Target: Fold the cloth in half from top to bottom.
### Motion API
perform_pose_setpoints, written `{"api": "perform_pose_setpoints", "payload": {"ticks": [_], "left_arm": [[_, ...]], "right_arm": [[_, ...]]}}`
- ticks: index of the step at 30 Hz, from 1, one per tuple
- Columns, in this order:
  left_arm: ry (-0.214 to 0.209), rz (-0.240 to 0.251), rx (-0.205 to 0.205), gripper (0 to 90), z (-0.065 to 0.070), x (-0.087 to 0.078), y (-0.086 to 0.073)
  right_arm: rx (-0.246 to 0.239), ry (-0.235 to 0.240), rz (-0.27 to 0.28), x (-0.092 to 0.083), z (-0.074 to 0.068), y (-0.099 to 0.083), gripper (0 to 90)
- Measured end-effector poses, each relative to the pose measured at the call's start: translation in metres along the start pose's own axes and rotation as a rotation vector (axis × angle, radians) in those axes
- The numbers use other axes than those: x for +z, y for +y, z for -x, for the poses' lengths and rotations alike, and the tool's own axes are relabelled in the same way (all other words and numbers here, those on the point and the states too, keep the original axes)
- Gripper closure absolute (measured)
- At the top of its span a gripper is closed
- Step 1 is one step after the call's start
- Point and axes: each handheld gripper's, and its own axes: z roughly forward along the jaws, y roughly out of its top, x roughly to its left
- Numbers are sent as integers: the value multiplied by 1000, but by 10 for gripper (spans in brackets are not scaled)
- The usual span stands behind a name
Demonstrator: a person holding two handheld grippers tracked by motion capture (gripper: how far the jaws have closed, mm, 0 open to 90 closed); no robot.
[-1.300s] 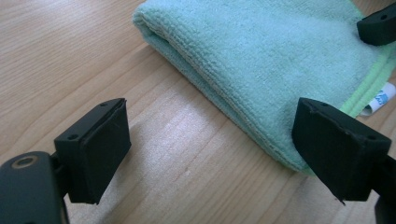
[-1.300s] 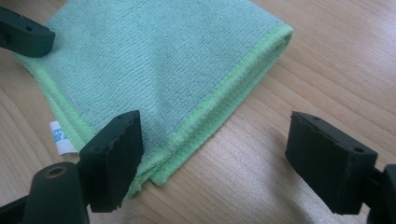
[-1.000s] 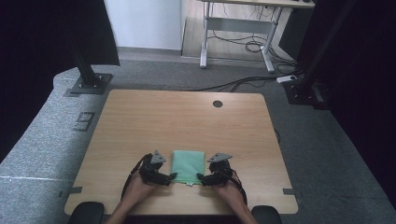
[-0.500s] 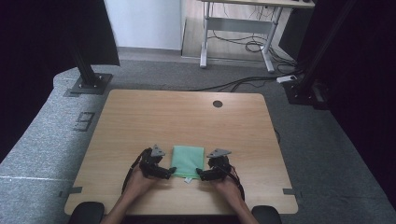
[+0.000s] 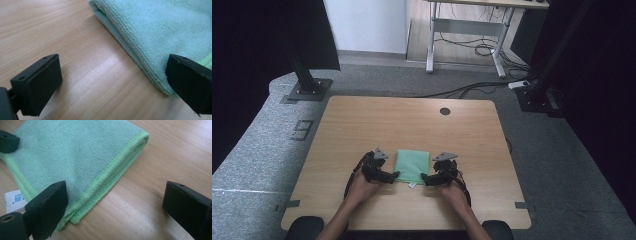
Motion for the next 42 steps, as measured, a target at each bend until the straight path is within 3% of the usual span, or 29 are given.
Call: {"api": "perform_pose_setpoints", "payload": {"ticks": [31,38,42], "left_arm": [[52,7,-55,15,-21,27,31],[32,11,-54,14,-23,26,30],[27,16,-68,9,-23,25,30]], "right_arm": [[45,-42,12,26,37,26,60],[52,-29,8,25,38,27,76],[53,19,6,22,41,30,135]]}}
